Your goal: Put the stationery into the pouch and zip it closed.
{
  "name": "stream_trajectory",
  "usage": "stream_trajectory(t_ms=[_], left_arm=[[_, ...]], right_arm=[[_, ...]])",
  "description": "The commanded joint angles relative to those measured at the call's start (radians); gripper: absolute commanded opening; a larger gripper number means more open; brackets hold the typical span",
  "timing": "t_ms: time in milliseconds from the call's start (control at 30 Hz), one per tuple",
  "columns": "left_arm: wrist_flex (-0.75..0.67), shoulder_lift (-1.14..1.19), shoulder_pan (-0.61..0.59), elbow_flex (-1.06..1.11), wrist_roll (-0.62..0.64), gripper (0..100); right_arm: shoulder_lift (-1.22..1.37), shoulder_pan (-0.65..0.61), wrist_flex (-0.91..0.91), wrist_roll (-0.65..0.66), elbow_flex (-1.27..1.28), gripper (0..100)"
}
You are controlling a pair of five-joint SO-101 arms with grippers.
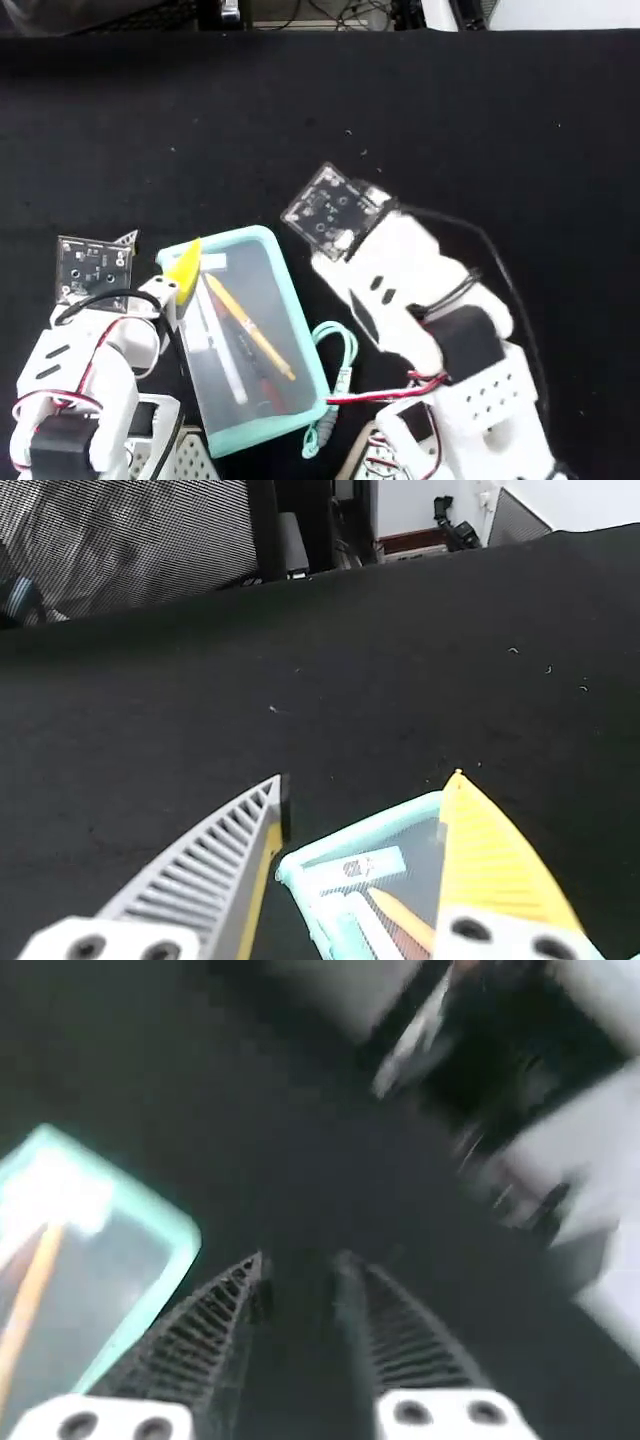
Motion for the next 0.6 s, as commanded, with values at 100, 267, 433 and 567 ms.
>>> stream_trajectory(t_ms=[100,267,433,567], left_arm=[[-0.023,0.031,-0.013,-0.002,-0.006,26],[-0.037,0.204,-0.015,-0.035,-0.008,26],[-0.043,0.405,-0.015,-0.091,-0.003,26],[-0.038,0.451,-0.015,-0.107,-0.002,25]], right_arm=[[-0.022,0.011,-0.034,0.009,0.367,18.0],[-0.022,-0.012,-0.052,0.011,0.518,18.0],[-0.022,-0.04,-0.06,0.011,0.581,18.0],[-0.021,-0.037,-0.13,0.011,0.644,18.0]])
